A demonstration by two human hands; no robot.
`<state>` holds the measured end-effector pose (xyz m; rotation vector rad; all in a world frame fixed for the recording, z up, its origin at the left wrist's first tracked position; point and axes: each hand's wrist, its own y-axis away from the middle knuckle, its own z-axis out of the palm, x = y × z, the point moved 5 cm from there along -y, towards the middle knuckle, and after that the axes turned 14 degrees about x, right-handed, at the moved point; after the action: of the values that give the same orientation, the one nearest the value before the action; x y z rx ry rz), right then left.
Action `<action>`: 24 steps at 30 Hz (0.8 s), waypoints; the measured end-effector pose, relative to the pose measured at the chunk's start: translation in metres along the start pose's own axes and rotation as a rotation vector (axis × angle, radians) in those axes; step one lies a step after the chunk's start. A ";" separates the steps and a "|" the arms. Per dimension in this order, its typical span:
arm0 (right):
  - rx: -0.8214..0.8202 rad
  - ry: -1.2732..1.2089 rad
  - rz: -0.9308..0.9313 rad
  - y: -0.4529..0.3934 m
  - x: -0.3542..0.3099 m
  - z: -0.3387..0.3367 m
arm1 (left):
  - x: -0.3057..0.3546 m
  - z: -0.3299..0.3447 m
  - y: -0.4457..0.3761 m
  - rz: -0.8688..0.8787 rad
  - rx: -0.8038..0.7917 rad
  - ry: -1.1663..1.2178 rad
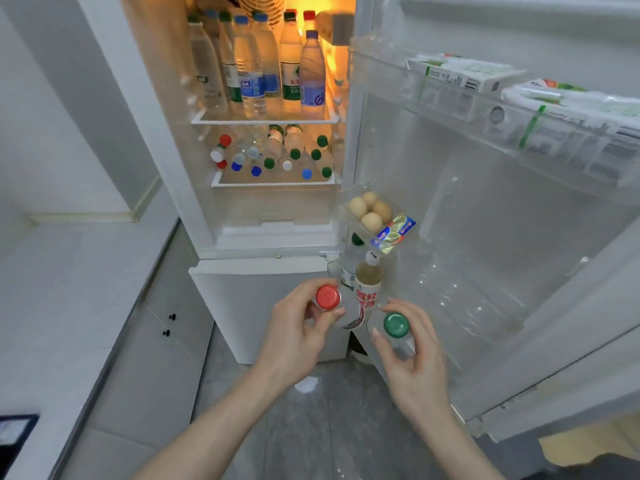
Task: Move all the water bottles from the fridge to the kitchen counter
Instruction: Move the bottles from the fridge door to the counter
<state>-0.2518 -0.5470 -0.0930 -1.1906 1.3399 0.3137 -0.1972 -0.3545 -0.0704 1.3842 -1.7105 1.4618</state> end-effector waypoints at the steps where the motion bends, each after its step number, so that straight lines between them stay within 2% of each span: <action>1: -0.001 -0.041 0.000 0.000 -0.008 0.006 | 0.000 -0.013 0.002 -0.011 0.032 -0.006; 5: -0.088 -0.157 0.036 0.007 -0.035 0.043 | -0.009 -0.077 0.019 -0.078 0.149 -0.064; 18: -0.502 -0.170 0.067 0.099 -0.116 0.160 | -0.040 -0.266 0.122 -0.286 0.394 -0.321; 24: -0.773 -0.225 0.038 0.160 -0.151 0.219 | -0.037 -0.342 0.194 -0.409 0.617 -0.439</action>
<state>-0.2928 -0.2389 -0.0858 -1.6962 1.0622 1.0268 -0.4385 -0.0427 -0.0802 2.3624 -1.1042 1.5810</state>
